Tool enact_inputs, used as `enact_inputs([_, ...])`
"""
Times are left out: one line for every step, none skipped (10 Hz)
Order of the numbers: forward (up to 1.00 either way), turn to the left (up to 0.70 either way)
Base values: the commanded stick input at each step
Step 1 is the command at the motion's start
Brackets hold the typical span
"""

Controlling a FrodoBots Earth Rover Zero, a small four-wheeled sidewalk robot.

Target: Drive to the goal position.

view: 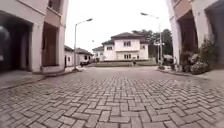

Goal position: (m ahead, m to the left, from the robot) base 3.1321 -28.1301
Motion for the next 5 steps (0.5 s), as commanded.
enact_inputs([0.7,0.0])
enact_inputs([0.7,0.0])
enact_inputs([0.7,0.0])
enact_inputs([0.7,0.0])
enact_inputs([0.7,0.0])
